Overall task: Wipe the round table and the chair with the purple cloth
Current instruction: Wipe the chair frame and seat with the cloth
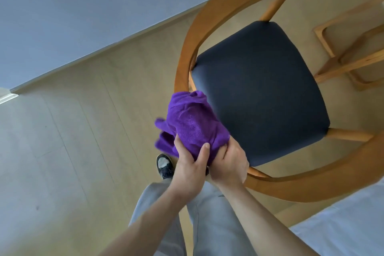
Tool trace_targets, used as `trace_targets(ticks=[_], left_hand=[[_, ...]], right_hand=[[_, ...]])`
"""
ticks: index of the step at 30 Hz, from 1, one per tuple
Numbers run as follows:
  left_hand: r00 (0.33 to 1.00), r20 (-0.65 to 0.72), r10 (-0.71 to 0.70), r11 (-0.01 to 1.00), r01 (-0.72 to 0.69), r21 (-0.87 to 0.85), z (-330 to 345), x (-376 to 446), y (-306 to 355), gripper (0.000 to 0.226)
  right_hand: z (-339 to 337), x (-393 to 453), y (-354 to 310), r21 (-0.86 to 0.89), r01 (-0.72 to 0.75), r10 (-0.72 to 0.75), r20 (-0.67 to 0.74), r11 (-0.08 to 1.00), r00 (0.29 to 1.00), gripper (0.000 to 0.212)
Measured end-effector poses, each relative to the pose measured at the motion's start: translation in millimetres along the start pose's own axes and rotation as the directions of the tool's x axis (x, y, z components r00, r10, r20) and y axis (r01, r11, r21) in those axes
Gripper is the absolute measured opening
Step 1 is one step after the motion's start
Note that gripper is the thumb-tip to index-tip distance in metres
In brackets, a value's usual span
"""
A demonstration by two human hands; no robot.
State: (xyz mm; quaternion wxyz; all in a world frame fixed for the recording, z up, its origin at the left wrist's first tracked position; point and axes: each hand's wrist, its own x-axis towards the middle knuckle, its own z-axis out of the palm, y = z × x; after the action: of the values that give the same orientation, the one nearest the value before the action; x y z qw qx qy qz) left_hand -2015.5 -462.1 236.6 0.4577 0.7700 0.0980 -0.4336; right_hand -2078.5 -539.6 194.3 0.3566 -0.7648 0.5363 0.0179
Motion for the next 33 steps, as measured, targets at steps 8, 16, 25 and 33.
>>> trace_targets(ticks=[8,16,25,33], left_hand=[[0.999,-0.043,0.005,1.0,-0.006,-0.019,-32.1,90.6,63.9,0.071],[0.996,-0.024,0.087,0.996,-0.087,0.021,-29.6,86.0,70.0,0.049],[1.0,0.006,0.031,0.973,-0.031,0.229,-28.0,46.0,58.1,0.062],[0.998,-0.006,0.061,0.93,-0.054,0.363,-33.9,130.3,115.2,0.055]], right_hand=[[0.3,1.2,1.3,0.048,-0.022,0.02,0.044,0.999,0.999,0.037],[0.8,3.5,3.4,-0.011,0.013,-0.012,0.072,1.0,0.997,0.037],[1.1,11.2,8.6,-0.078,0.153,-0.141,0.141,0.985,0.98,0.042],[-1.0,9.8,8.8,-0.032,0.169,-0.165,0.111,0.985,0.98,0.048]])
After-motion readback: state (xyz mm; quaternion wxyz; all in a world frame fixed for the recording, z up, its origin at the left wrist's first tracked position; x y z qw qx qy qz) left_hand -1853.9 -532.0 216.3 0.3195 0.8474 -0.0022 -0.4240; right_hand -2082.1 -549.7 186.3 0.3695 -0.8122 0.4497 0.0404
